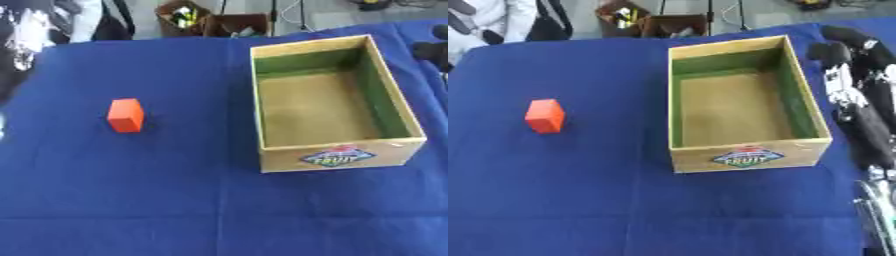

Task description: Pick up objects on the table and place them in the box.

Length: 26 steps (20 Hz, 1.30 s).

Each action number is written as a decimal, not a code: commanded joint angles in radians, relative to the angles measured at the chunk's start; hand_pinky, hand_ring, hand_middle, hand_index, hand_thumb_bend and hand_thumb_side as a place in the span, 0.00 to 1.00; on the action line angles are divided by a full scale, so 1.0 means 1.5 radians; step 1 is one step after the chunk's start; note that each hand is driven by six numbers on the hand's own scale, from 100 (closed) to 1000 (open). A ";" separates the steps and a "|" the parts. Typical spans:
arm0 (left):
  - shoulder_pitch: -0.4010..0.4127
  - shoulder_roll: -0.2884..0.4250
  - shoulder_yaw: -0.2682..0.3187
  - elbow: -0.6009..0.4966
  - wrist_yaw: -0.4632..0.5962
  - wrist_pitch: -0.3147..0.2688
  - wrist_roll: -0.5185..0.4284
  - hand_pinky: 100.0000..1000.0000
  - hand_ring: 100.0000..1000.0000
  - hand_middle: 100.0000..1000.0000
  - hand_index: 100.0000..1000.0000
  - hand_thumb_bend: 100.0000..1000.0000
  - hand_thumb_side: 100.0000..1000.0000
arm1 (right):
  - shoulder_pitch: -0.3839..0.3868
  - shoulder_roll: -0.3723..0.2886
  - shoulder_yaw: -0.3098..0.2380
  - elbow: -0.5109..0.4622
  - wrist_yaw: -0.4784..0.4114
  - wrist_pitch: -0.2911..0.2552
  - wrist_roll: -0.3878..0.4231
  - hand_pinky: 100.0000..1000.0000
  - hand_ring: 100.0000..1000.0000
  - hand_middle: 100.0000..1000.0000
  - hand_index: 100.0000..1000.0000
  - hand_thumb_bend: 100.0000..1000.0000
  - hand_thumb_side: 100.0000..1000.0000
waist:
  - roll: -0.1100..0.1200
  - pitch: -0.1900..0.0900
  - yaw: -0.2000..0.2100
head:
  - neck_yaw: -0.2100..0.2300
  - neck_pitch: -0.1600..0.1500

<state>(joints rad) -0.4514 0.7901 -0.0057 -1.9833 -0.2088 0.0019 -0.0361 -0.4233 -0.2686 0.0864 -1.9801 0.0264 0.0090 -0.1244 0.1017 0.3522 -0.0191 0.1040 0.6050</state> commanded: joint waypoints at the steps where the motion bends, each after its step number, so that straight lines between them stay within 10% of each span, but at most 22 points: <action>1: -0.018 0.055 -0.002 -0.006 -0.032 0.025 -0.049 0.55 0.71 0.71 0.97 0.00 0.81 | -0.007 -0.011 -0.001 -0.013 0.003 0.001 0.000 0.96 0.80 0.55 0.79 0.00 0.55 | -0.003 -0.017 0.000 | 0.002 0.001; 10: -0.096 0.088 -0.033 0.119 -0.103 -0.009 -0.234 0.66 0.80 0.80 1.00 0.00 0.83 | -0.002 -0.011 0.002 -0.013 0.002 0.004 0.005 0.97 0.80 0.55 0.79 0.00 0.55 | -0.003 -0.024 -0.003 | 0.000 0.003; 16: -0.145 0.089 -0.049 0.199 -0.144 -0.053 -0.303 0.72 0.84 0.82 1.00 0.35 0.98 | 0.002 -0.014 0.003 -0.013 0.001 0.006 0.008 0.97 0.80 0.55 0.79 0.00 0.55 | 0.001 -0.024 -0.004 | -0.001 0.001; 26: -0.216 0.072 -0.083 0.318 -0.266 -0.117 -0.439 0.83 0.92 0.94 1.00 0.82 0.93 | 0.004 -0.019 0.007 -0.013 -0.001 0.009 0.013 0.97 0.80 0.55 0.79 0.00 0.55 | 0.004 -0.020 -0.008 | 0.000 -0.004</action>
<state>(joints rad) -0.7575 0.8772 -0.1333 -1.5181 -0.5833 -0.1611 -0.6714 -0.4112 -0.2785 0.0938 -1.9801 0.0255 0.0229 -0.1088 0.1089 0.3402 -0.0321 0.1037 0.6050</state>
